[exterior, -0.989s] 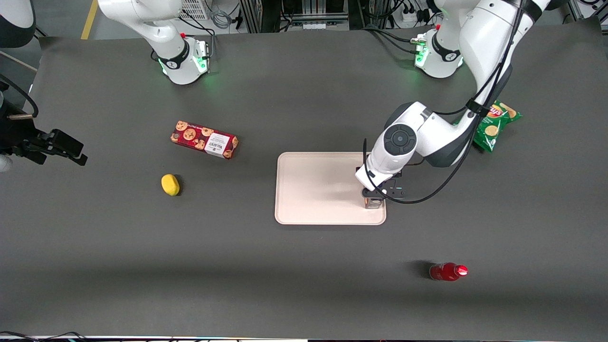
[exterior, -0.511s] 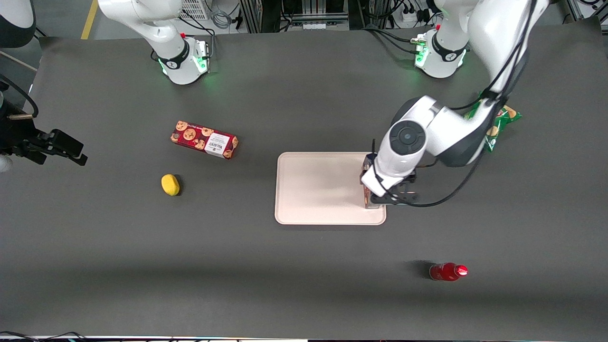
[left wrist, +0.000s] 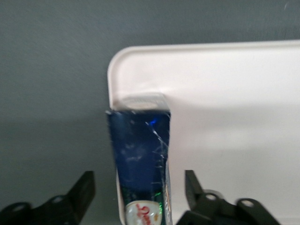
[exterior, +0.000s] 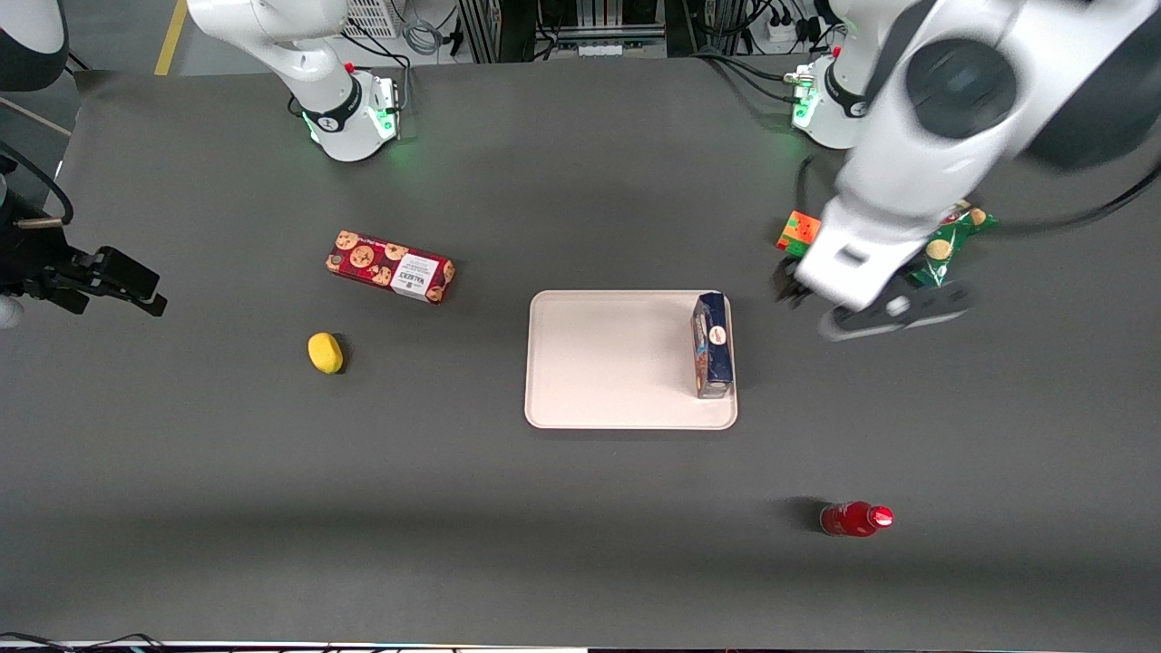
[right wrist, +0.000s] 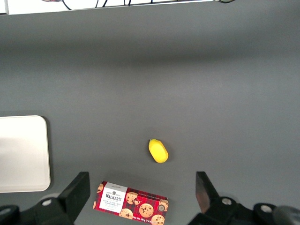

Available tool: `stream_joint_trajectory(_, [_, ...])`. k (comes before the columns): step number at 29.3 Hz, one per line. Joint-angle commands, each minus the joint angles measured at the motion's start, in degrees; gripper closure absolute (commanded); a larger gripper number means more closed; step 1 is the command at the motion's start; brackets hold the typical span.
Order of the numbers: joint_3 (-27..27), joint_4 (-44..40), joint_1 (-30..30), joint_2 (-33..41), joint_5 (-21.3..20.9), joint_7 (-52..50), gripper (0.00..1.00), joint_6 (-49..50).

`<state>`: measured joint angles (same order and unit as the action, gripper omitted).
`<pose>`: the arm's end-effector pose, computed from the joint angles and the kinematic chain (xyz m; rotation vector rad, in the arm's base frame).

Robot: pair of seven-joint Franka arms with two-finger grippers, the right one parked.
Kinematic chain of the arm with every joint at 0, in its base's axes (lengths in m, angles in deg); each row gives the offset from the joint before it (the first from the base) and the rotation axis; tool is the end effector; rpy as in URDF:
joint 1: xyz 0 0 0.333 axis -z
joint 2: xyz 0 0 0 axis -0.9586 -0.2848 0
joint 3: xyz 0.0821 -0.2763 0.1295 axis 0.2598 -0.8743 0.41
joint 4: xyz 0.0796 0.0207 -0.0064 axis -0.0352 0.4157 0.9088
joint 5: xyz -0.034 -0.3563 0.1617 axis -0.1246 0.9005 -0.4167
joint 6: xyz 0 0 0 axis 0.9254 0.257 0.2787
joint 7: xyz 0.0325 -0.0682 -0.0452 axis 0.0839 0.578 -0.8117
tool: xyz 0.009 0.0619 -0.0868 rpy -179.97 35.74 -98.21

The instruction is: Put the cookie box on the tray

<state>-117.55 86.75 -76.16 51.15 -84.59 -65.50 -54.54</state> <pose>0.5664 -0.2427 0.5810 -3.0022 -0.2134 0.0200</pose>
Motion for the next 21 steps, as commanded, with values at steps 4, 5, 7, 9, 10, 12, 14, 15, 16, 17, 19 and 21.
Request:
stream_joint_trajectory(4, [10.4, -5.8, -0.3, 7.5, 5.8, 18.6, 0.00, 13.8])
stream_joint_trajectory(5, [12.6, -5.5, -0.3, 9.4, 7.1, 21.4, 0.00, 14.9])
stream_joint_trajectory(7, [17.2, -3.7, -0.2, 12.3, 9.7, 27.0, 0.00, 16.1])
stream_joint_trajectory(9, [20.7, -0.5, -0.3, 14.9, 11.1, 31.5, 0.00, 15.9])
stream_joint_trajectory(10, [22.1, 1.6, -0.3, 16.1, 11.3, 33.5, 0.00, 15.0])
stream_joint_trajectory(12, [24.3, 7.0, -0.3, 18.9, 11.6, 36.6, 0.00, 12.2])
stream_joint_trajectory(14, [25.4, 14.0, -0.3, 22.3, 12.1, 37.9, 0.00, 6.9])
stream_joint_trajectory(15, [25.6, 17.4, -0.3, 23.9, 12.6, 38.1, 0.00, 4.4])
stream_joint_trajectory(16, [26.3, 20.8, -0.3, 25.3, 12.9, 38.2, 0.00, 1.8])
stream_joint_trajectory(17, [27.2, 24.0, -0.3, 26.6, 13.3, 38.2, 0.00, -0.6])
stream_joint_trajectory(19, [27.7, 29.6, -0.2, 28.9, 14.1, 38.7, 0.00, -5.3])
stream_joint_trajectory(21, [27.8, 33.0, -0.2, 30.2, 14.3, 38.9, 0.00, -8.4])
